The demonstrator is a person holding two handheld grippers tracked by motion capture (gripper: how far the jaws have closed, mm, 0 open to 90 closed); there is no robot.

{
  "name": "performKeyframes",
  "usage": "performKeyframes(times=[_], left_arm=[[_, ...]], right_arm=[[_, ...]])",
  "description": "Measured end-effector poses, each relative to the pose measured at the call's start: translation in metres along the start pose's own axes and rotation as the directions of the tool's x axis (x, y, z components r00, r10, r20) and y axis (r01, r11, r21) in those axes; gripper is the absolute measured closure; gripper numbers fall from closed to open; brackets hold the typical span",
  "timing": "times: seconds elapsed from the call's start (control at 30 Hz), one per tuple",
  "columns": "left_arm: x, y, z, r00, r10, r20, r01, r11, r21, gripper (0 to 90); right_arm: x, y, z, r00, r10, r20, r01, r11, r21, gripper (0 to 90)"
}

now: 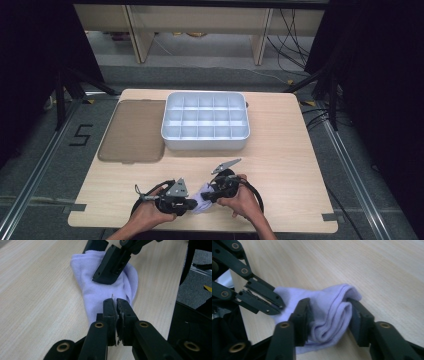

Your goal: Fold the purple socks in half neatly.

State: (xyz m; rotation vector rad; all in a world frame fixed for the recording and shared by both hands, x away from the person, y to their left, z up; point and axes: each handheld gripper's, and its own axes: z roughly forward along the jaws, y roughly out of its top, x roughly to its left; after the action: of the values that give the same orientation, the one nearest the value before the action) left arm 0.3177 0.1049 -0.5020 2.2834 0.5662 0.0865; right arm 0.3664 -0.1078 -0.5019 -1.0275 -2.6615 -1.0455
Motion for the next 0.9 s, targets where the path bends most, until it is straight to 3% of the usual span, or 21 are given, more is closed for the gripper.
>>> performKeyframes(times=[0.07, 0.17, 0.23, 0.33, 0.47, 0.53, 0.67, 0.77, 0.9], left_arm=[[0.001, 0.000, -0.001, 0.9999, 0.014, -0.002, -0.014, 0.9999, 0.008, 84.8], [0.000, 0.000, 0.001, 0.9996, -0.027, 0.012, 0.027, 0.9996, -0.006, 84.4], [0.002, 0.001, -0.001, 0.9998, -0.009, 0.017, 0.009, 1.0000, 0.002, 82.6], [0.001, 0.000, -0.003, 0.9985, -0.024, 0.050, 0.025, 0.9994, -0.024, 72.6], [0.000, -0.001, -0.013, 0.9982, -0.044, 0.042, 0.046, 0.9976, -0.053, 59.9], [0.001, -0.004, -0.021, 0.9982, -0.053, 0.028, 0.055, 0.9957, -0.075, 54.6], [0.007, -0.014, -0.033, 0.9981, -0.061, -0.006, 0.061, 0.9955, -0.073, 43.5], [0.010, -0.022, -0.037, 0.9952, -0.094, -0.025, 0.092, 0.9929, -0.075, 39.7], [0.013, -0.033, -0.042, 0.9898, -0.128, -0.063, 0.124, 0.9906, -0.056, 35.4]], right_arm=[[0.000, -0.001, 0.001, 0.9999, -0.002, -0.012, 0.002, 1.000, -0.006, 63.0], [0.001, -0.002, 0.000, 0.9997, 0.012, -0.022, -0.012, 1.000, -0.009, 67.5], [0.002, -0.003, -0.001, 0.9997, 0.015, -0.021, -0.015, 1.000, -0.011, 69.1], [0.002, -0.003, -0.001, 0.9996, 0.013, -0.026, -0.013, 1.000, -0.023, 70.8], [0.006, -0.004, -0.002, 1.0000, 0.003, -0.005, -0.003, 1.000, -0.027, 72.0], [0.007, -0.003, -0.003, 1.0000, -0.009, 0.003, 0.009, 1.000, -0.024, 72.3], [0.008, -0.003, -0.003, 0.9996, -0.027, 0.010, 0.027, 0.999, -0.030, 72.8], [0.010, -0.002, -0.004, 0.9992, -0.023, 0.034, 0.024, 0.999, -0.023, 73.0], [0.012, -0.002, -0.004, 0.9978, -0.058, 0.032, 0.059, 0.998, -0.028, 73.1]])
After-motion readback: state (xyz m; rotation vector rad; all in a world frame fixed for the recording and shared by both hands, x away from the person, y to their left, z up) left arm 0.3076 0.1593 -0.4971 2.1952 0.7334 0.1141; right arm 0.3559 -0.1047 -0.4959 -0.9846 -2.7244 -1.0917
